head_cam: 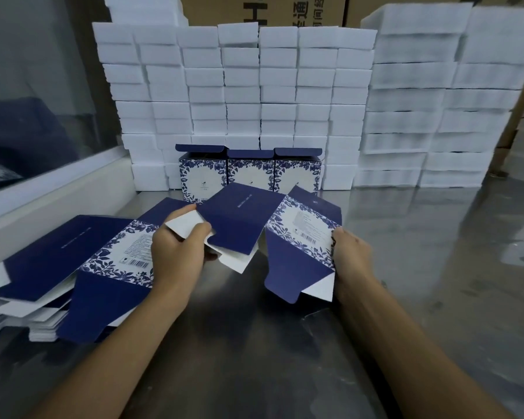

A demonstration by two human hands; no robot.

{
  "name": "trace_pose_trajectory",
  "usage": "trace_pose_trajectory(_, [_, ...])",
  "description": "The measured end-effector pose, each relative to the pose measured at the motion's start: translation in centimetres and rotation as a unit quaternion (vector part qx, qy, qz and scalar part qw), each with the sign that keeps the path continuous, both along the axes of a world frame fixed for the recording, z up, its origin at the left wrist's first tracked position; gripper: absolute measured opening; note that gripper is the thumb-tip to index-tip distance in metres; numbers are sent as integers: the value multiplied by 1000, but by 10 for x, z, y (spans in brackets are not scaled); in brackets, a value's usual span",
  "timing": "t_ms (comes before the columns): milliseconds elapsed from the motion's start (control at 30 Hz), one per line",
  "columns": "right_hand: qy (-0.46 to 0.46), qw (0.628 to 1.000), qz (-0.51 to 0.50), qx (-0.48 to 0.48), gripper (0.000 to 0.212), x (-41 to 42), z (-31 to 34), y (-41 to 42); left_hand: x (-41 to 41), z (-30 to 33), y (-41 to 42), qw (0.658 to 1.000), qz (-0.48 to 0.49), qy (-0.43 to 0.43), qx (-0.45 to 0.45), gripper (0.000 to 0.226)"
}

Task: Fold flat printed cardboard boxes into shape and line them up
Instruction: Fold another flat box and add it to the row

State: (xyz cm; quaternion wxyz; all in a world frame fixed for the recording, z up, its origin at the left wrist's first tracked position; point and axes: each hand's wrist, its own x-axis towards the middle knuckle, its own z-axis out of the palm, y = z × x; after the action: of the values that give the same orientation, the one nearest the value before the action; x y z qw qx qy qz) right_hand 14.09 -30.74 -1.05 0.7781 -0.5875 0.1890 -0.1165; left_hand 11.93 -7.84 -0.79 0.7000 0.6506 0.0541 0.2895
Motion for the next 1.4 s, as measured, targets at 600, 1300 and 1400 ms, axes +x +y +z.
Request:
trace_pose_trajectory(600, [-201, 947, 249, -24, 59, -19, 11, 38, -14, 8, -21, 986, -157, -14, -52, 21])
trace_pose_trajectory(1300, [-252, 911, 283, -163, 104, -23, -11, 50, -17, 4, -32, 987, -156, -24, 32, 41])
trace_pose_trajectory(1400, [-258, 907, 267, -201, 87, -21, -11, 42, -15, 3, -29, 990, -139, -4, 34, 42])
